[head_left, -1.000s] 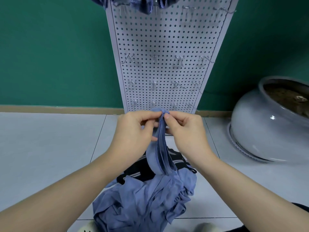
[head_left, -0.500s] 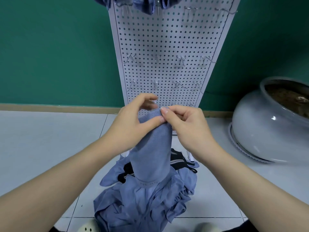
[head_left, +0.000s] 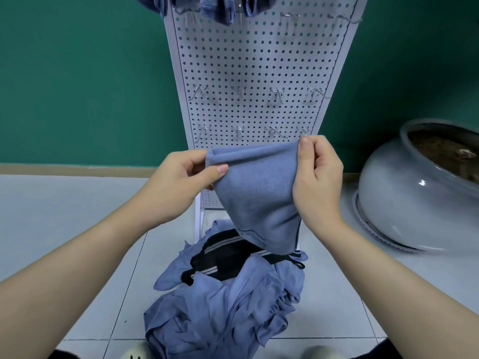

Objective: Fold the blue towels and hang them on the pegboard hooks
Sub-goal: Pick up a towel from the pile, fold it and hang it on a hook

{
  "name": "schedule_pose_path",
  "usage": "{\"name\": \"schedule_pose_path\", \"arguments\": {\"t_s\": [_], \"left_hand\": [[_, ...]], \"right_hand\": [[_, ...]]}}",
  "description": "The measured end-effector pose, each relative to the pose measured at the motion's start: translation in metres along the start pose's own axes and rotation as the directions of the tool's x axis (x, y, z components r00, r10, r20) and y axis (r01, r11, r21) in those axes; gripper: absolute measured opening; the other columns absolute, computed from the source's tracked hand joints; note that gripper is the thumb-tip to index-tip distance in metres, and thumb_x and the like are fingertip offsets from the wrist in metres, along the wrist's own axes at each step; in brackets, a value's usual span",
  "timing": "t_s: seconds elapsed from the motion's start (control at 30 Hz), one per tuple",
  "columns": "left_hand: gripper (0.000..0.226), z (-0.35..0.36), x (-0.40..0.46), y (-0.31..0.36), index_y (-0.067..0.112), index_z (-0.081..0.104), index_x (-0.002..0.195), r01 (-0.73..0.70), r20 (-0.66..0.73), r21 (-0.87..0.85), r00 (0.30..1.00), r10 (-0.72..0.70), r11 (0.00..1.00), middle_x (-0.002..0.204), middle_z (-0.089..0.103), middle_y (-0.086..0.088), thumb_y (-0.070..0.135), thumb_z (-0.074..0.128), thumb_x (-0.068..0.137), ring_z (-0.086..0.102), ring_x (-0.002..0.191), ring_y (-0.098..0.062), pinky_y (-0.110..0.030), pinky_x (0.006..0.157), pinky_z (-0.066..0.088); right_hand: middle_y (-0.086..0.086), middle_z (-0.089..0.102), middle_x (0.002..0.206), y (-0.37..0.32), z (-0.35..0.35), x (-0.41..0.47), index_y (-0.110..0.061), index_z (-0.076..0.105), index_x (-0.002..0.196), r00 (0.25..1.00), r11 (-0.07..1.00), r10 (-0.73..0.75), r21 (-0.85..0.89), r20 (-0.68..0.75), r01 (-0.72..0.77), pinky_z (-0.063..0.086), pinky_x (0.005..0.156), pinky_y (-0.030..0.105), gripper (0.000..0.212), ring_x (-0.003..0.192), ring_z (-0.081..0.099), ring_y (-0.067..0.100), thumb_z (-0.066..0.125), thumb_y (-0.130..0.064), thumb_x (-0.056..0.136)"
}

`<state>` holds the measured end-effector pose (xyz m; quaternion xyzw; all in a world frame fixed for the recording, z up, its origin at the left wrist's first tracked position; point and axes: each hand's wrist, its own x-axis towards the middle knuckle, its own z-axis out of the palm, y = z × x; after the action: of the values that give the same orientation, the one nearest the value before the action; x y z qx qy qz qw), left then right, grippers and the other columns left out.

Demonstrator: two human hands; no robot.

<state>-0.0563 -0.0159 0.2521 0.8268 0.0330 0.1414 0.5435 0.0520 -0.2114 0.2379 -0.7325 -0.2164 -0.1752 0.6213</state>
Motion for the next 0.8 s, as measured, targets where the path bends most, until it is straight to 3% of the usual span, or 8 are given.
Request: {"name": "schedule_pose_path", "arguments": {"t_s": [0.1,0.23,0.33,0.43,0.5,0.63,0.7,0.8], "left_hand": [[0.028,0.007,-0.001,0.003,0.012,0.074,0.116,-0.003,-0.060,-0.105,0.998,-0.003,0.994,0.107,0.078,-0.008,0.027,0.055,0.102,0.070,0.092,-0.013,-0.030,0.085,0.059],[0.027,0.015,0.001,0.007,0.012,0.074,0.105,0.017,-0.163,-0.223,0.985,-0.055,0.975,0.087,0.075,0.002,0.028,0.052,0.106,0.066,0.076,-0.010,-0.025,0.072,0.056],[0.023,0.016,0.004,0.008,0.015,0.073,0.100,0.017,-0.271,-0.289,0.957,-0.099,0.957,0.084,0.073,0.002,0.025,0.053,0.107,0.064,0.076,-0.013,-0.028,0.069,0.053],[0.026,0.014,0.006,0.007,0.009,0.070,0.096,0.004,-0.329,-0.325,0.937,-0.117,0.946,0.085,0.068,0.000,0.026,0.054,0.107,0.059,0.078,-0.015,-0.031,0.072,0.048],[0.034,0.013,0.007,0.005,-0.003,0.063,0.098,-0.015,-0.367,-0.349,0.922,-0.122,0.937,0.087,0.059,-0.008,0.028,0.054,0.106,0.051,0.081,-0.020,-0.037,0.073,0.041],[0.045,0.014,0.009,0.005,-0.015,0.051,0.099,-0.072,-0.436,-0.388,0.893,-0.114,0.919,0.086,0.046,-0.009,0.029,0.054,0.104,0.038,0.078,-0.023,-0.033,0.063,0.033],[0.046,0.017,0.008,0.006,-0.013,0.055,0.104,-0.057,-0.393,-0.437,0.910,-0.133,0.897,0.091,0.057,-0.012,0.033,0.056,0.104,0.051,0.081,-0.024,-0.035,0.071,0.042],[0.041,0.027,0.001,0.004,0.001,0.068,0.116,0.127,-0.153,-0.492,0.961,-0.229,0.861,0.113,0.076,-0.009,0.033,0.075,0.091,0.073,0.105,-0.025,-0.040,0.089,0.059]], "right_hand": [[0.021,0.045,0.073,-0.008,-0.002,-0.002,-0.005,0.054,0.082,1.000,0.997,0.010,0.082,0.018,-0.012,0.035,0.063,0.017,0.029,0.066,0.038,0.006,0.051,-0.017,0.108],[-0.002,0.047,0.062,-0.018,-0.002,-0.006,-0.008,0.059,0.083,0.976,0.961,0.198,0.178,0.087,-0.210,0.039,0.058,0.023,0.029,0.060,0.042,0.009,0.068,-0.031,0.099],[0.007,0.077,0.083,-0.022,-0.004,-0.004,-0.006,0.073,0.091,0.885,0.861,0.369,0.255,0.285,-0.440,0.059,0.074,0.040,0.028,0.078,0.074,0.023,0.079,-0.033,0.090],[0.013,0.079,0.101,-0.020,-0.005,-0.002,-0.003,0.076,0.103,0.763,0.766,0.430,0.252,0.482,-0.591,0.062,0.082,0.039,0.025,0.094,0.077,0.027,0.075,-0.026,0.093],[0.013,0.079,0.105,-0.019,-0.005,-0.001,0.000,0.074,0.109,0.734,0.741,0.414,0.268,0.538,-0.615,0.062,0.081,0.035,0.027,0.093,0.076,0.024,0.069,-0.024,0.097],[0.013,0.078,0.102,-0.019,-0.003,0.000,-0.003,0.074,0.106,0.778,0.776,0.357,0.299,0.516,-0.555,0.062,0.083,0.037,0.025,0.093,0.076,0.025,0.064,-0.026,0.100],[0.015,0.078,0.106,-0.020,-0.002,0.001,-0.002,0.073,0.109,0.809,0.797,0.350,0.305,0.472,-0.522,0.061,0.088,0.041,0.029,0.101,0.076,0.030,0.064,-0.028,0.101],[0.022,0.075,0.110,-0.021,-0.001,0.002,0.003,0.070,0.112,0.842,0.814,0.364,0.304,0.398,-0.495,0.059,0.091,0.047,0.035,0.106,0.073,0.035,0.065,-0.031,0.100]]}}
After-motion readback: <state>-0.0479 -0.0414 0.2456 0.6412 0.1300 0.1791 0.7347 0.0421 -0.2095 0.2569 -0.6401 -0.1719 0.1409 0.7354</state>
